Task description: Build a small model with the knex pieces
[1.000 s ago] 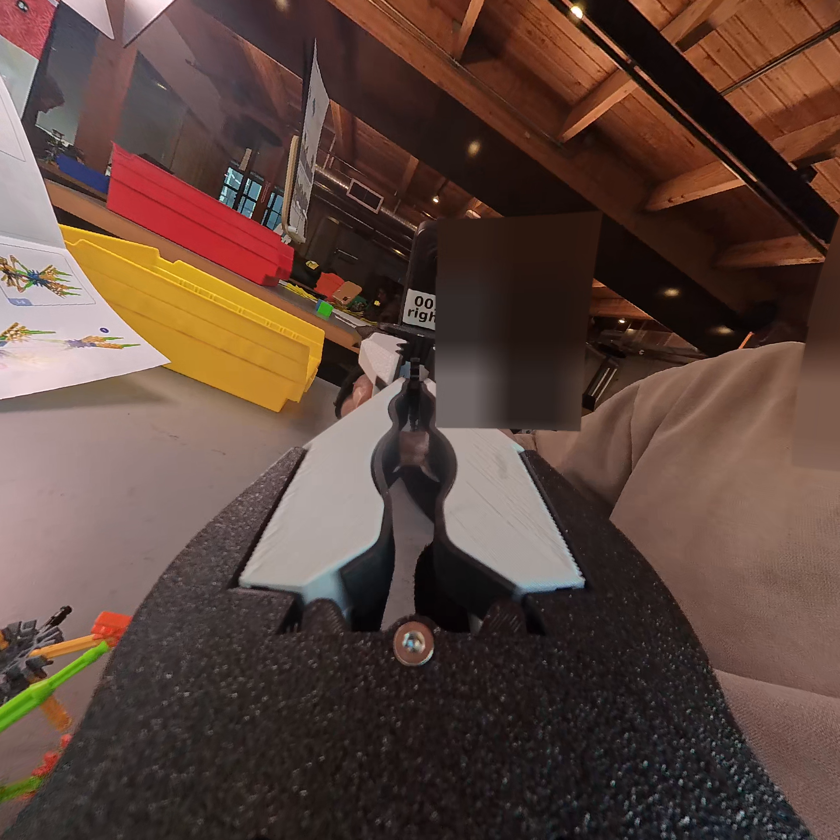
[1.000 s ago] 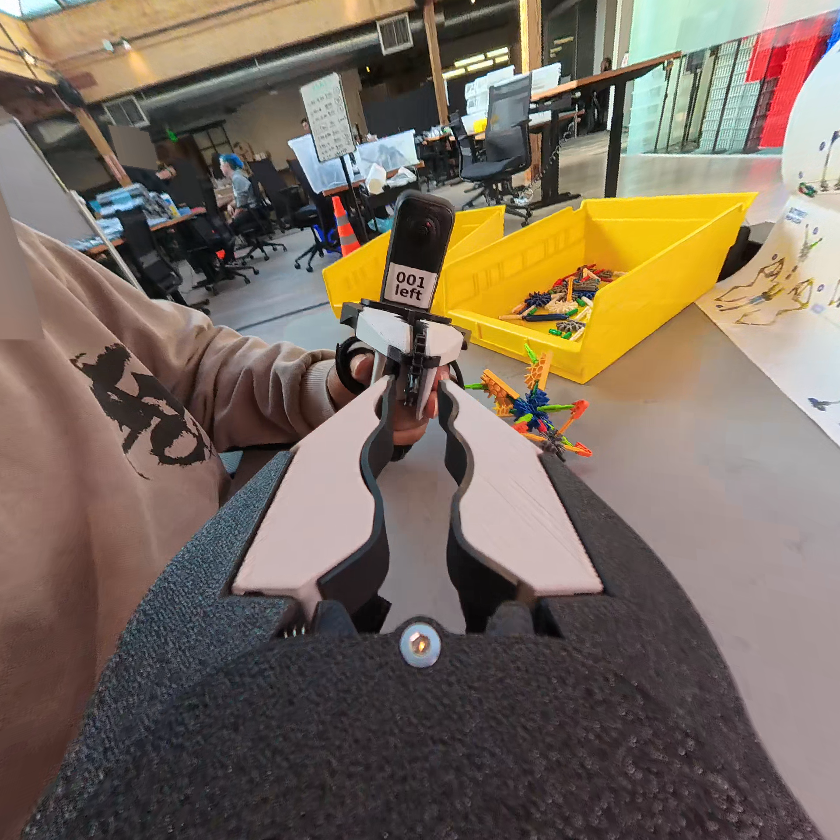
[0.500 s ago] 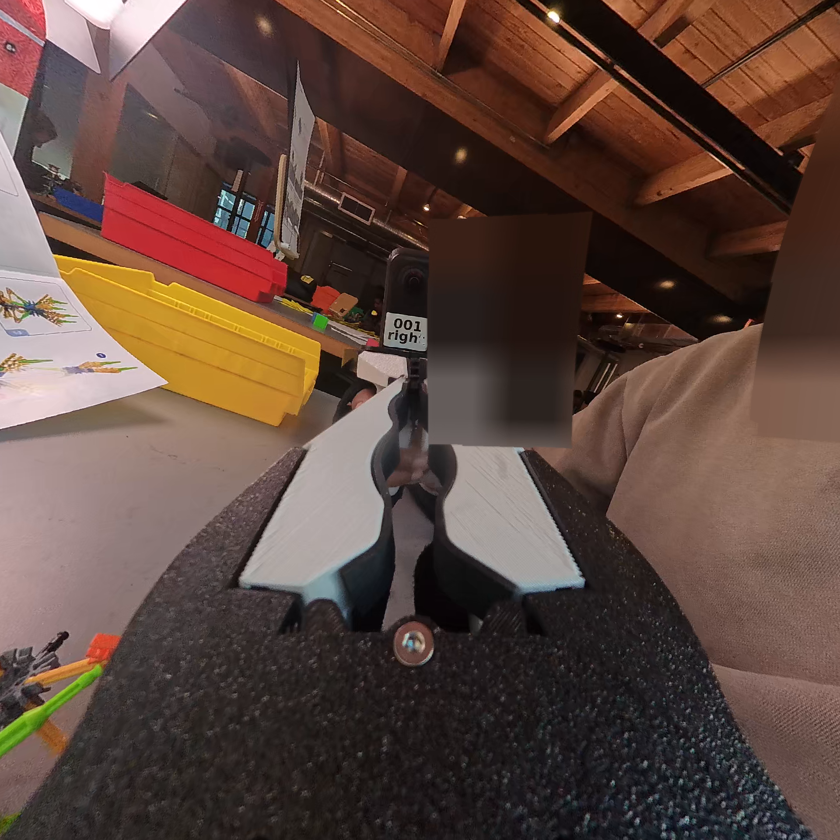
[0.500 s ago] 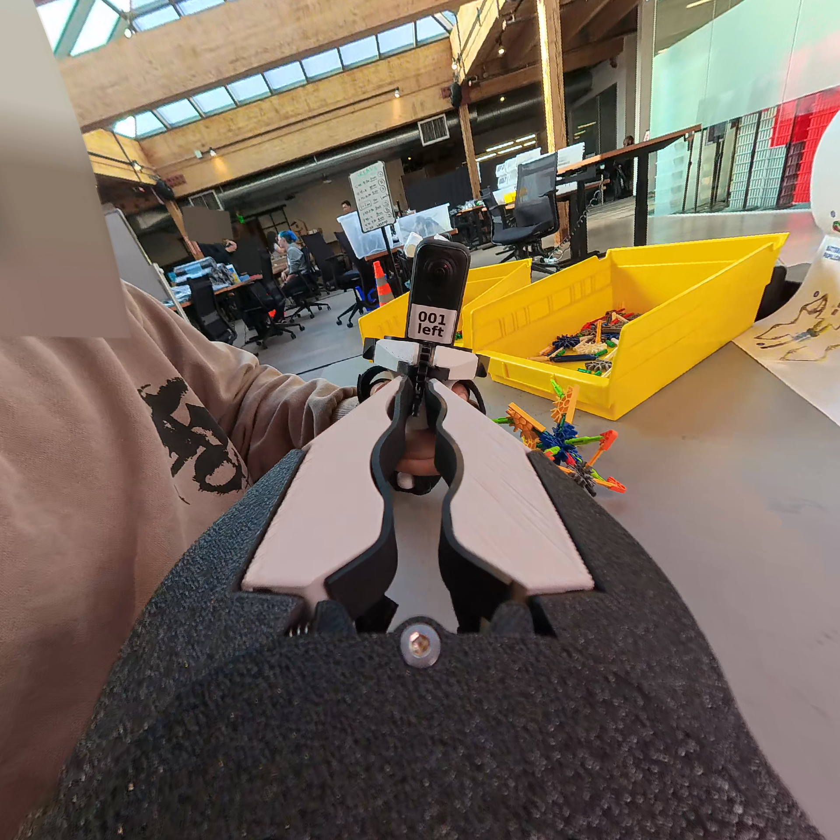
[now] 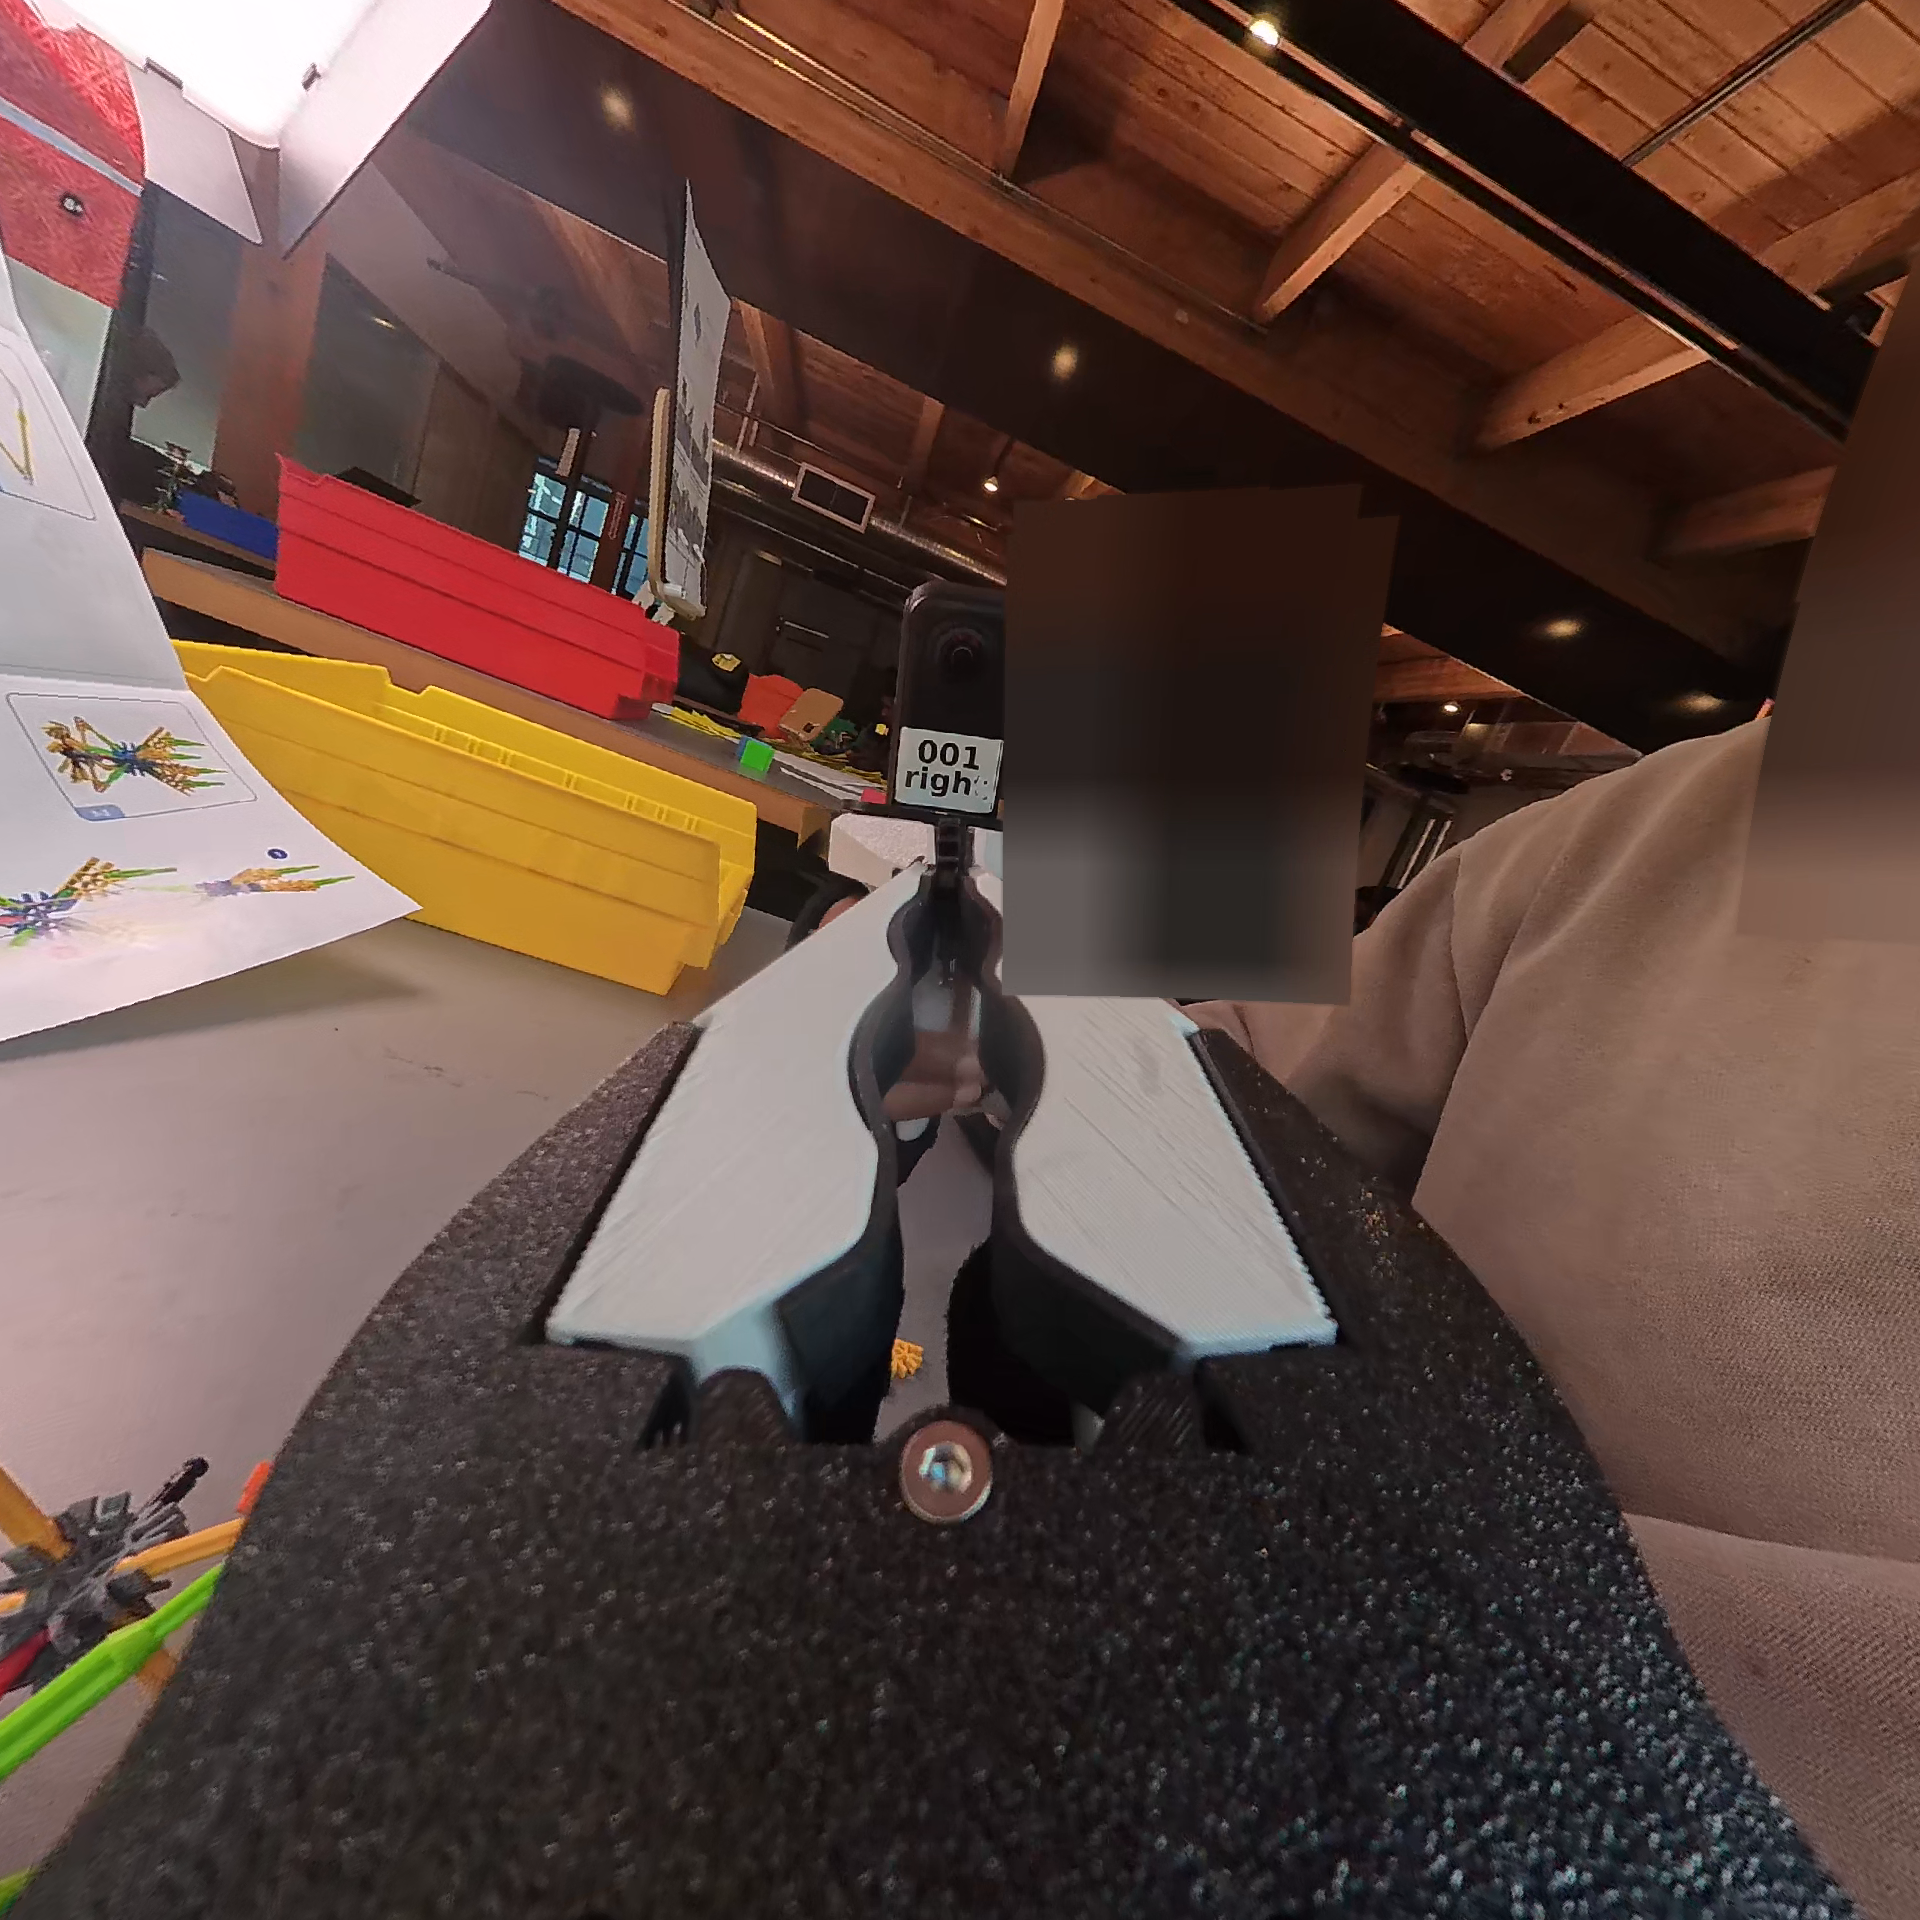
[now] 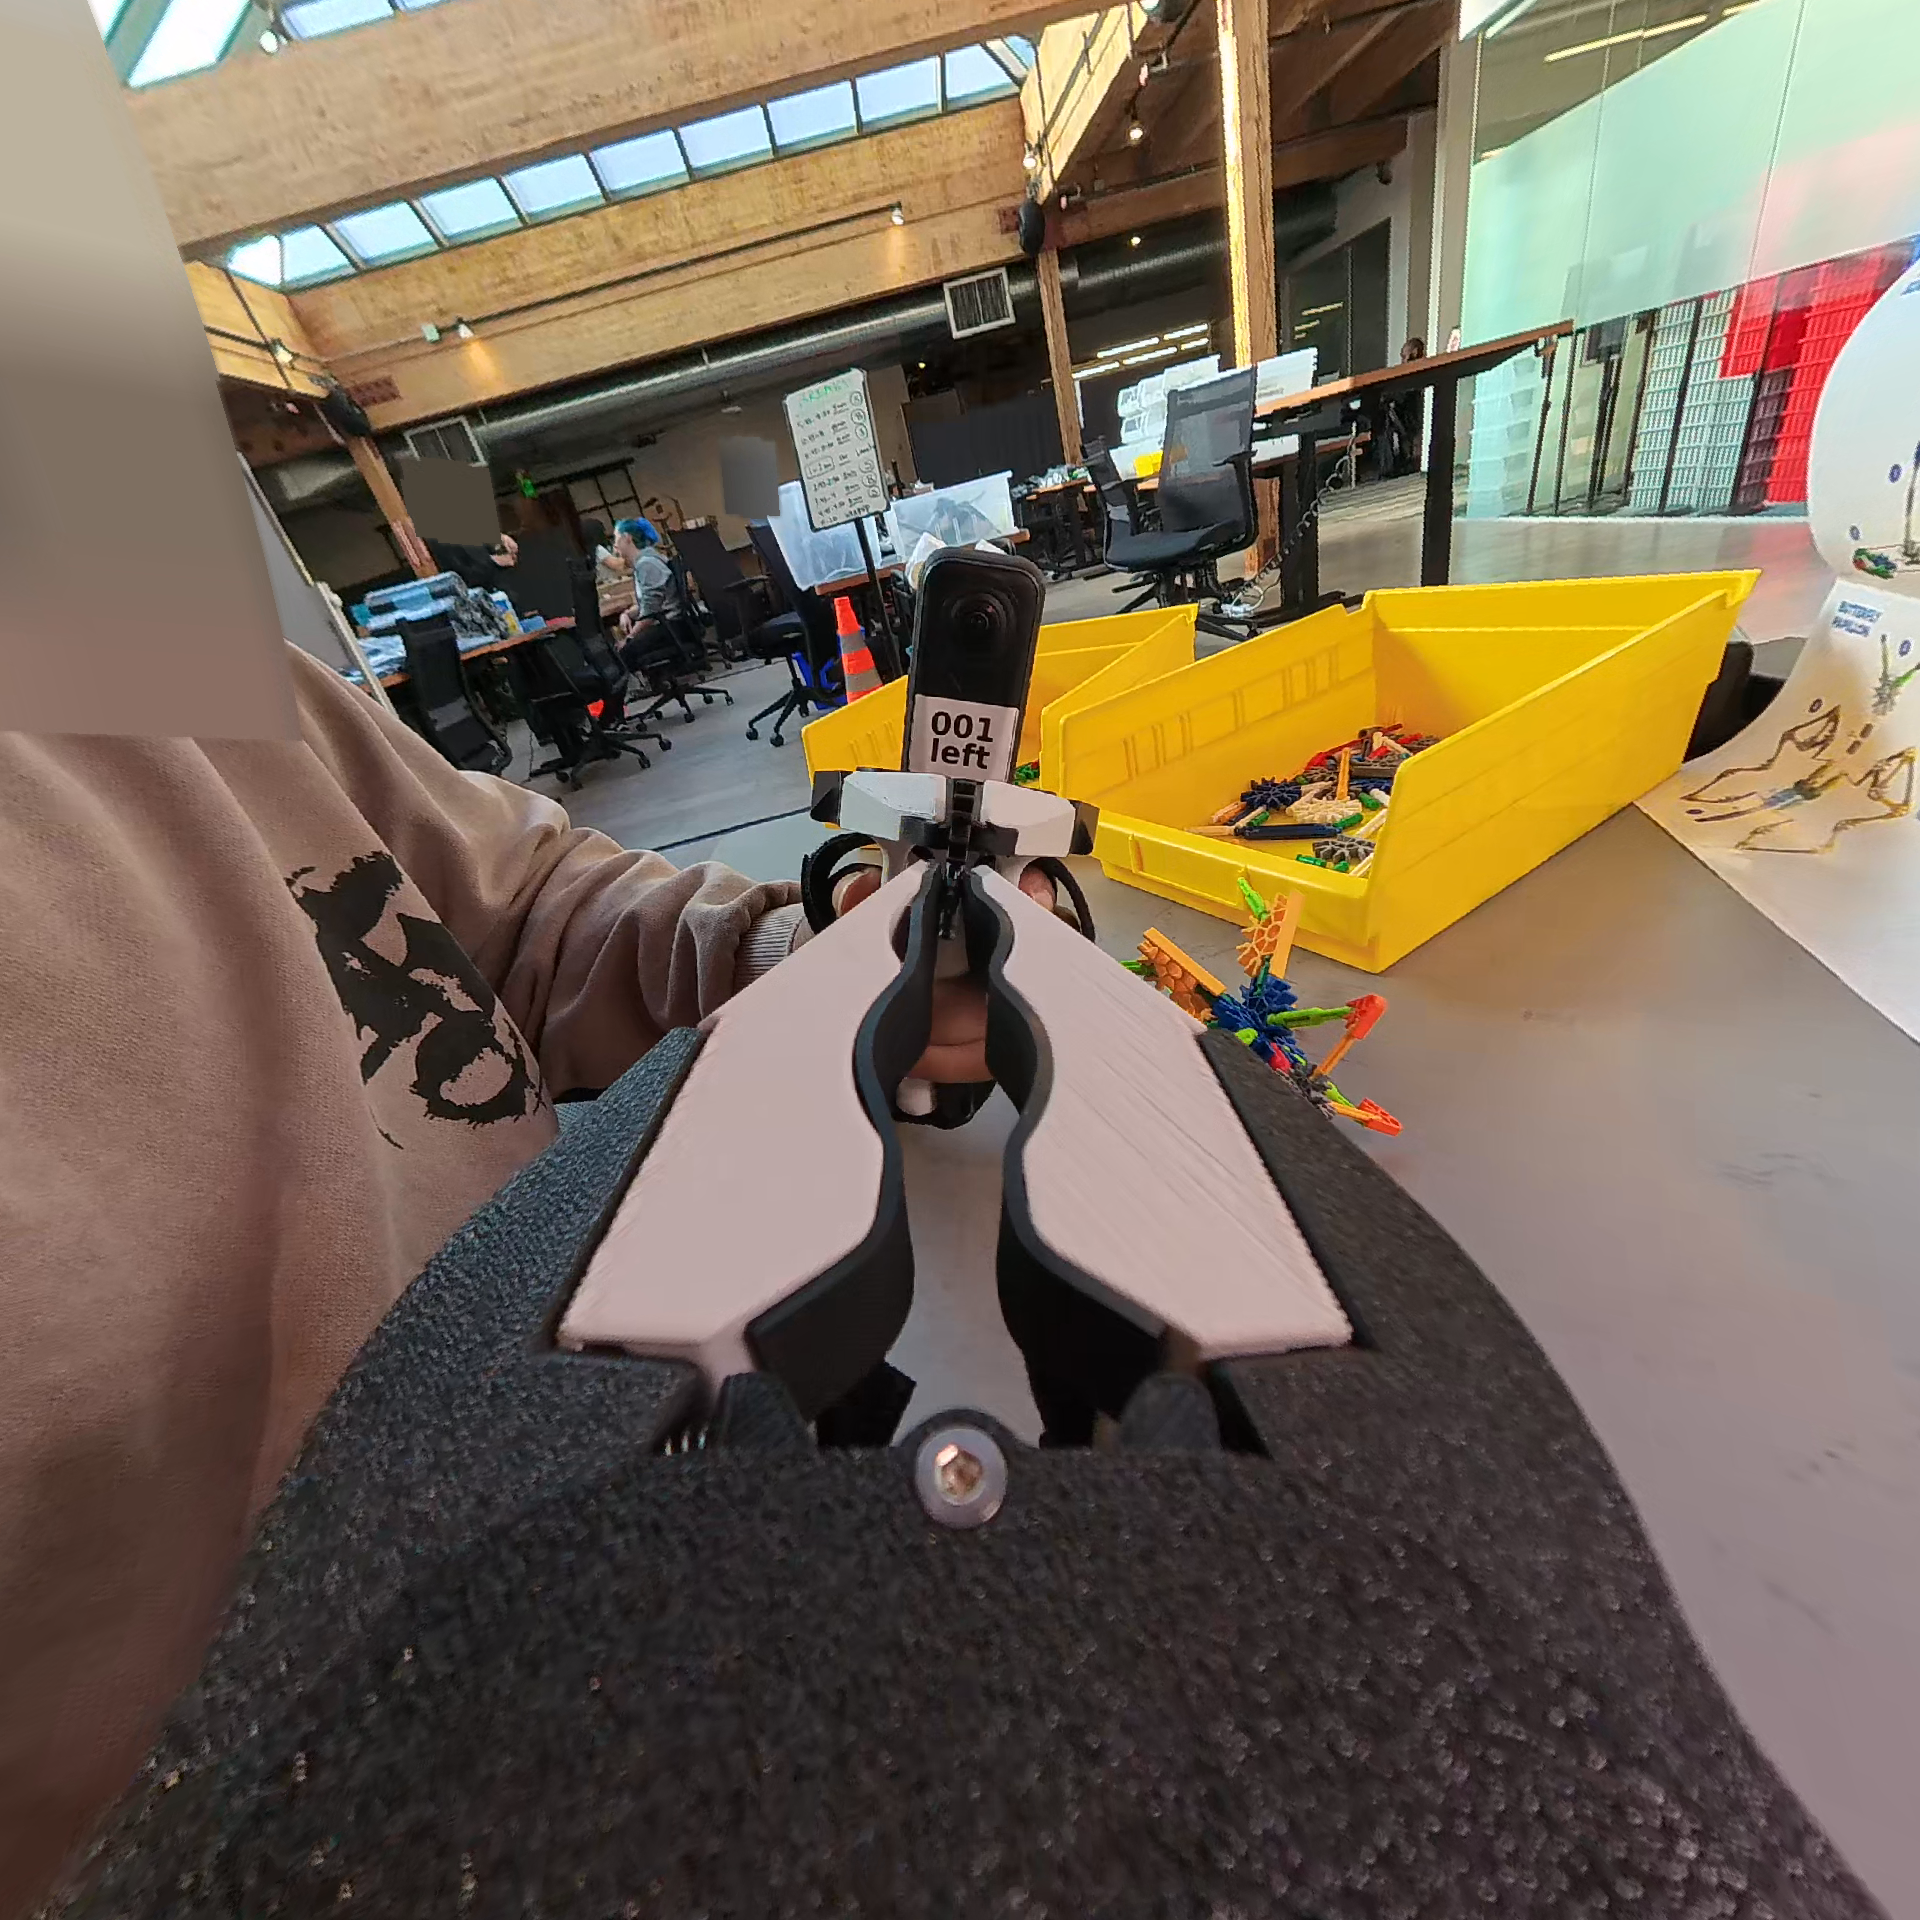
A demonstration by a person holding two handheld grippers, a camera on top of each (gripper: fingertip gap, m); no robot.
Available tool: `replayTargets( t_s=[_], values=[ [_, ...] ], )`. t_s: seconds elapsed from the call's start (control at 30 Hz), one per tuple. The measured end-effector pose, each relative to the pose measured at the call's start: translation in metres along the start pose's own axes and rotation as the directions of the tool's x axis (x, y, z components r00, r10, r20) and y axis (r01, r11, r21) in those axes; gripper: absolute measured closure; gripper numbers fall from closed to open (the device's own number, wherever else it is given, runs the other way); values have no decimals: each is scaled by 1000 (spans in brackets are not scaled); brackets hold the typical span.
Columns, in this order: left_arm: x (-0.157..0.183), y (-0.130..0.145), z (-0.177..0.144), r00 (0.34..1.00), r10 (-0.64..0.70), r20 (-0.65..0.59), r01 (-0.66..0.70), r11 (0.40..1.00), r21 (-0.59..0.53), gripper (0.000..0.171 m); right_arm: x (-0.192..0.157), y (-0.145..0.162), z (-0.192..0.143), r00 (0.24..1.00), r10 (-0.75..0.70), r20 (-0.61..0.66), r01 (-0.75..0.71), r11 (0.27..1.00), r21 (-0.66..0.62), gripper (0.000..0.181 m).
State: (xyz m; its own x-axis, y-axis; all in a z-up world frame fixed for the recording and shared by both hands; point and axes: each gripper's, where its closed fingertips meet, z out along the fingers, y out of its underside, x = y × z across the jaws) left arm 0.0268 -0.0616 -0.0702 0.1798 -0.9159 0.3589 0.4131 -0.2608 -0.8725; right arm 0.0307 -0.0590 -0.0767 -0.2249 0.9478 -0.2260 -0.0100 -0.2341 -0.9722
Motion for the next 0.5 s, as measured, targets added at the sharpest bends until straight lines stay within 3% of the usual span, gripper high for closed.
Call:
replayTargets(
  t_s=[0.27,0.5],
  values=[
    [-1,6,0,1000,3,-4,-3,998,-56,160,-1,4,2,1000,-28,-3,28,999,-35,181],
    [10,3,-2,997,-16,-76,11,998,-62,169,-7,2,4,999,-18,35,19,999,-28,181]
  ],
)
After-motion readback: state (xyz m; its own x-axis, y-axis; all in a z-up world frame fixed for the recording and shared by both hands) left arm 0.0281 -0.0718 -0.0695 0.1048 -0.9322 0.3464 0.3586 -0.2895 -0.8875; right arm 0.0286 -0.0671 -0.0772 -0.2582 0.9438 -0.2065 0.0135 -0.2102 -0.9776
